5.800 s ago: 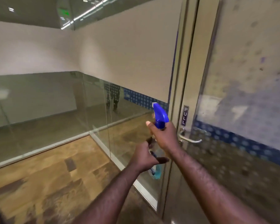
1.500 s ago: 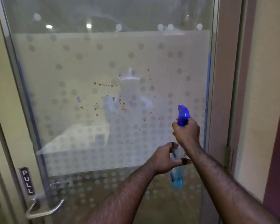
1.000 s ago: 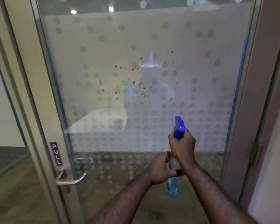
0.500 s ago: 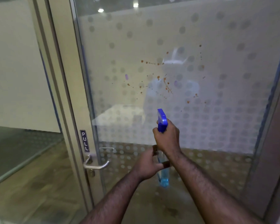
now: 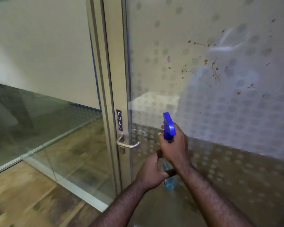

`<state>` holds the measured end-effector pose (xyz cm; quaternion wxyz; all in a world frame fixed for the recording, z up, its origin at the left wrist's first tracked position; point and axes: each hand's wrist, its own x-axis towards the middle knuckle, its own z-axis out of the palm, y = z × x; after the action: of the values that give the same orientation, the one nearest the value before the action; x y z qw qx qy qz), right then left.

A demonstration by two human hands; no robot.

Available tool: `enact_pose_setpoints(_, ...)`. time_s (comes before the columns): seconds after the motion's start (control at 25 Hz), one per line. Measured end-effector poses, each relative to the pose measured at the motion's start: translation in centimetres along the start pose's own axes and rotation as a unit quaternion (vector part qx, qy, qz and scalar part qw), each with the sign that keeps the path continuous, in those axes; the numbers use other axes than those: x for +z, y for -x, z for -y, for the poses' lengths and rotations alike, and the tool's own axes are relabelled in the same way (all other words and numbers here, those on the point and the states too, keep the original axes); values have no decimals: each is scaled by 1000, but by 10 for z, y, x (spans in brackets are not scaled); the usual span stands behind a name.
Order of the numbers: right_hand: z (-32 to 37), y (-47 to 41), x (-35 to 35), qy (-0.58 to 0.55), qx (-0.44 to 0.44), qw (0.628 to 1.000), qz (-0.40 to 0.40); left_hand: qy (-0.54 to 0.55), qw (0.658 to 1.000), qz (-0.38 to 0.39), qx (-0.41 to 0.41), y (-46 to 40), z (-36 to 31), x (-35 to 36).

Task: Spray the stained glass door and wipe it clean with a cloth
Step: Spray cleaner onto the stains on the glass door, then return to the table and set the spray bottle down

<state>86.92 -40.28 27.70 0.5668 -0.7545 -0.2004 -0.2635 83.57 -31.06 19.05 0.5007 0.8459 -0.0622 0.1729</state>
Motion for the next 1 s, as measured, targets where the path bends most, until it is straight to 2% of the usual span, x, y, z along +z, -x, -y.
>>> enact_pose_setpoints(0.28,13,114,81,-131,3,985,115,-13,989,-128,-79,129,56,-52)
enact_pose_setpoints(0.44,50,191,133,-188,20,961,202,-30,968,-211,-132,220,80,-99)
enact_pose_setpoints(0.56,91,255,166,-210,-14,943,258,-62,951,-258,-159,295,88,-139)
enact_pose_setpoints(0.76,184,355,198,-267,-38,903,335,-144,901,-352,-209,423,76,-204)
enact_pose_setpoints(1.0,295,469,217,-332,-53,834,437,-178,835,-454,-255,564,33,-264)
